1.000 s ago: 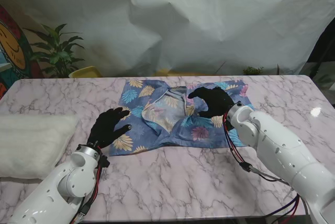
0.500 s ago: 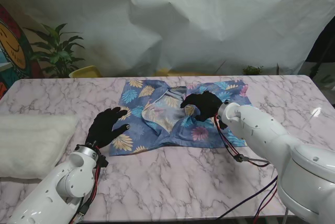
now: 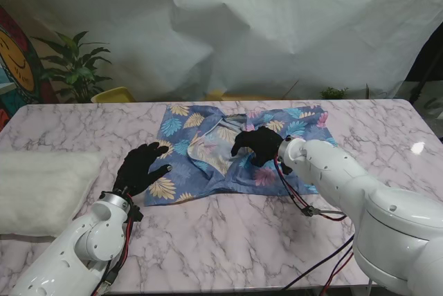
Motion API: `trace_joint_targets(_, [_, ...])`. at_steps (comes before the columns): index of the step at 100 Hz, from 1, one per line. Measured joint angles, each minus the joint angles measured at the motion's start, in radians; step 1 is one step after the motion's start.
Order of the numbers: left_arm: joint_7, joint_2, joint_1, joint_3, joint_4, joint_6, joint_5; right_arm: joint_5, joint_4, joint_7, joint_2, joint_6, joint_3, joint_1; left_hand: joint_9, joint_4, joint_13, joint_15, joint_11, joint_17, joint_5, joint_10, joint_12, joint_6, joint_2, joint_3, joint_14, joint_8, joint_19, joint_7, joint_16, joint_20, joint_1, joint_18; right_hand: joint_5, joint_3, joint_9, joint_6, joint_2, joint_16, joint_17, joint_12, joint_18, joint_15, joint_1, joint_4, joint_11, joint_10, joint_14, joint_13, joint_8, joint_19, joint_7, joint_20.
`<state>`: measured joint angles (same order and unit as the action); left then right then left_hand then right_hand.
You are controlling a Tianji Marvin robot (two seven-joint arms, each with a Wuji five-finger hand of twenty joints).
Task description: Put a pillowcase on a pillow
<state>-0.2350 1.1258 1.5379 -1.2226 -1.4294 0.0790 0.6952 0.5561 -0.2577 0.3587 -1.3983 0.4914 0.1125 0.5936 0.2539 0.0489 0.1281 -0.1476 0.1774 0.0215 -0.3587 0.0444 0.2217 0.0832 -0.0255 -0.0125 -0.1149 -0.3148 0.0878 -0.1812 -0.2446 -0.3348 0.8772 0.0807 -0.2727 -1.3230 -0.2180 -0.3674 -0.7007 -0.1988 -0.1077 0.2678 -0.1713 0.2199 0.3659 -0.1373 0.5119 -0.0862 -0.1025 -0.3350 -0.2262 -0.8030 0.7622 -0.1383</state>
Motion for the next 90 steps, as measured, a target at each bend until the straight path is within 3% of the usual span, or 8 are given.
trace_joint_targets(25, [0.0,0.0,0.002,-0.003,-0.002,-0.005,0.0,0.017,-0.002,-0.022,0.0,-0.044,-0.048,-0.003,0.0,0.0,0.001,0.0,0.0,0.005,0.0,0.011,0.0,0.0,0.0,0.0,0.0,0.0,0.0,0.0,0.0,-0.01,0.001,0.003,-0.122,-0.02,0.0,-0.006,-0.001,-0.049,0.0,0.044,0.057,0.102,0.028,0.0,0.1,-0.006,-0.06,0.0,-0.051,-0.011,0.027,-0.015])
trace_joint_targets(38, [0.0,0.0,0.003,-0.005,-0.002,-0.006,0.002,0.037,-0.002,-0.002,0.001,-0.077,-0.092,-0.003,0.0,0.0,0.012,-0.002,0.0,0.008,0.0,0.012,0.0,0.0,0.0,0.0,0.0,0.0,0.0,-0.001,0.0,-0.01,0.001,0.012,-0.263,-0.02,0.0,-0.006,-0.001,-0.072,-0.018,0.089,0.123,0.153,0.029,0.0,0.23,-0.057,-0.095,-0.045,-0.08,-0.028,0.05,-0.031])
trace_joint_targets(48, [0.0,0.0,0.004,-0.005,-0.002,-0.006,0.002,0.051,-0.002,0.044,0.002,-0.088,-0.096,0.001,0.0,0.0,0.012,-0.002,0.0,0.009,0.0,0.012,0.0,0.0,0.0,0.0,0.0,0.0,0.0,-0.001,0.0,-0.01,0.001,0.012,-0.369,-0.005,-0.046,-0.058,-0.043,-0.097,-0.043,0.107,0.189,0.177,0.029,-0.15,0.278,-0.097,-0.119,-0.112,0.033,-0.043,0.179,-0.059])
trace_joint_targets(52, [0.0,0.0,0.004,-0.005,-0.002,-0.006,0.002,0.053,-0.002,0.057,0.003,-0.095,-0.097,0.002,0.0,0.0,0.012,-0.002,0.0,0.009,0.0,0.012,0.0,0.0,0.0,0.0,0.0,0.0,0.0,-0.001,0.0,-0.01,0.001,0.012,-0.407,0.014,-0.088,-0.094,-0.062,-0.102,-0.058,0.109,0.214,0.197,0.029,-0.185,0.283,-0.107,-0.13,-0.141,0.075,-0.052,0.249,-0.067])
trace_joint_targets(64, [0.0,0.0,0.003,-0.004,-0.002,-0.006,0.002,0.054,-0.003,0.078,0.008,-0.104,-0.084,0.012,0.0,0.0,0.012,-0.002,0.0,0.01,-0.002,0.012,0.0,0.0,0.0,0.0,0.0,0.0,0.0,-0.001,0.0,-0.011,0.001,0.013,-0.511,0.052,-0.191,-0.139,-0.073,-0.112,-0.098,0.112,0.243,0.205,0.029,-0.207,0.293,-0.131,-0.14,-0.223,0.11,-0.077,0.342,-0.082])
trace_joint_targets(76, [0.002,0.0,0.003,-0.003,-0.002,-0.006,0.004,0.051,-0.003,0.081,0.013,-0.103,-0.052,0.026,0.0,0.0,0.012,-0.002,0.0,0.01,-0.011,0.012,0.0,0.0,0.0,0.0,0.0,0.0,0.0,-0.012,0.0,-0.012,0.001,0.013,-0.511,0.068,-0.222,-0.143,-0.068,-0.114,-0.107,0.119,0.25,0.227,0.02,-0.207,0.295,-0.132,-0.141,-0.261,0.114,-0.085,0.382,-0.089])
trace_joint_targets(82, [0.002,0.0,0.002,-0.003,-0.002,-0.006,0.004,0.046,-0.003,0.083,0.015,-0.099,-0.045,0.032,0.0,0.0,0.012,-0.002,0.0,0.011,-0.011,0.012,0.0,0.0,0.0,0.0,0.0,0.0,0.001,-0.012,-0.004,-0.012,0.001,0.013,-0.506,0.074,-0.223,-0.143,-0.036,-0.114,-0.107,0.119,0.25,0.227,0.013,-0.207,0.295,-0.132,-0.141,-0.261,0.085,-0.085,0.384,-0.089])
trace_joint_targets(90, [0.001,0.0,0.002,-0.003,-0.001,-0.007,0.005,0.039,-0.003,0.083,0.018,-0.095,-0.039,0.04,0.0,0.0,0.023,-0.003,0.0,0.012,-0.011,0.013,0.0,0.0,0.0,0.0,0.0,0.0,0.001,-0.012,-0.013,-0.012,0.001,0.013,-0.451,0.078,-0.251,-0.143,0.024,-0.107,-0.105,0.115,0.249,0.205,0.009,-0.207,0.256,-0.13,-0.139,-0.267,-0.005,-0.085,0.391,-0.089])
